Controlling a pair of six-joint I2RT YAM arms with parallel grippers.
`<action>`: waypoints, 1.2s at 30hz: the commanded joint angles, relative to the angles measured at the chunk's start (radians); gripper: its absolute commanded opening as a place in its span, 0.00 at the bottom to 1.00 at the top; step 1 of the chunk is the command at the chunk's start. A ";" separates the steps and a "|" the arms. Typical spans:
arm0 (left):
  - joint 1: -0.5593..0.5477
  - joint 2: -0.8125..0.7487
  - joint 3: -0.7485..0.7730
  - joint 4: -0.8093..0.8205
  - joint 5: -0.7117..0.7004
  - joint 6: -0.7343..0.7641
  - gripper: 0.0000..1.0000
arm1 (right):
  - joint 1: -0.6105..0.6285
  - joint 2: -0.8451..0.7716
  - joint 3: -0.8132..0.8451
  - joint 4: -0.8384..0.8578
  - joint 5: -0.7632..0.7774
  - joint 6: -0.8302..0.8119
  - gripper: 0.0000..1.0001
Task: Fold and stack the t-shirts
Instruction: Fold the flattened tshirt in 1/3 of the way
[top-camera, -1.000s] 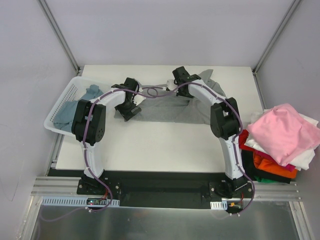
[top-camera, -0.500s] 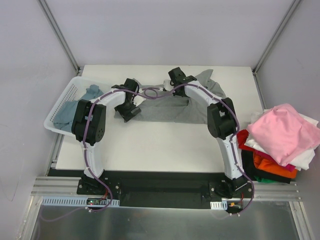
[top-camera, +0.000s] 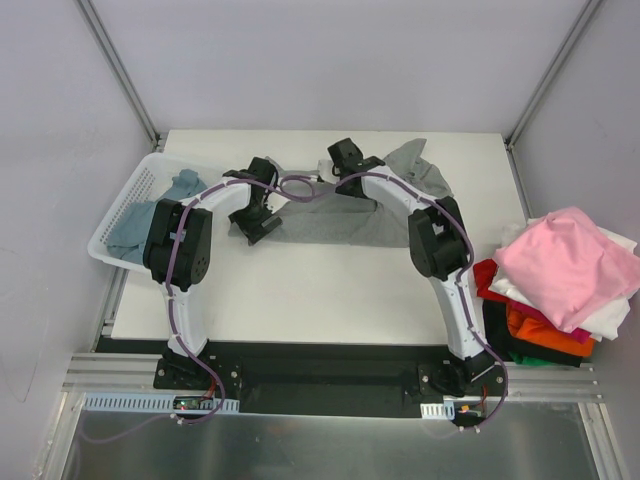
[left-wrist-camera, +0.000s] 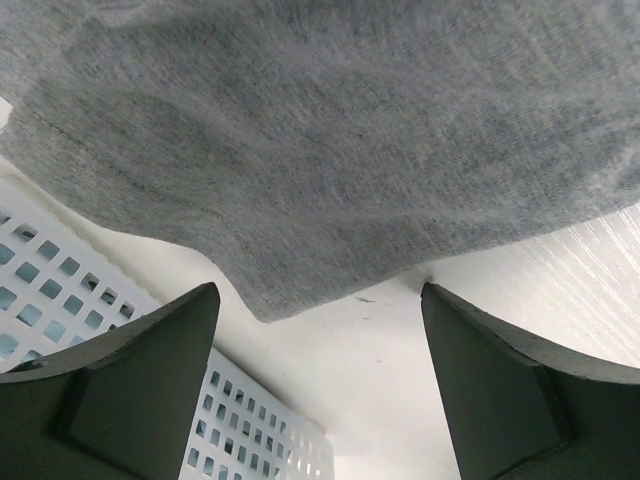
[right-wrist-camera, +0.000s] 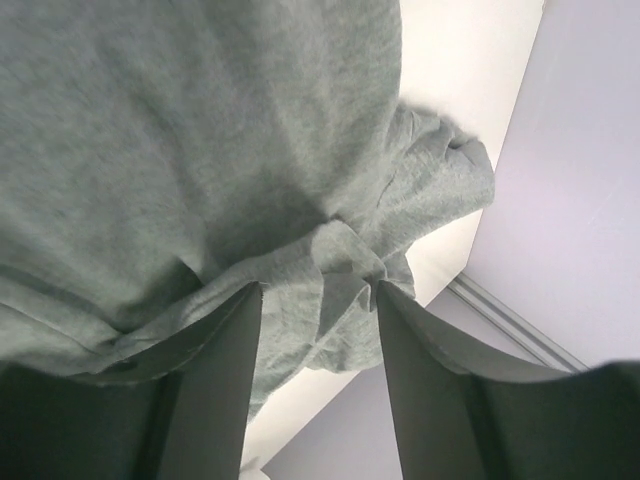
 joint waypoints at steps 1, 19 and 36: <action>0.000 -0.046 -0.008 -0.007 0.019 -0.011 0.82 | 0.038 -0.071 -0.025 0.051 0.010 0.028 0.54; 0.000 -0.075 -0.022 -0.009 0.018 -0.010 0.82 | 0.009 -0.217 -0.179 0.095 0.055 0.065 0.57; 0.000 -0.055 -0.025 -0.001 0.024 -0.014 0.82 | -0.120 -0.145 -0.205 0.092 0.028 0.058 0.57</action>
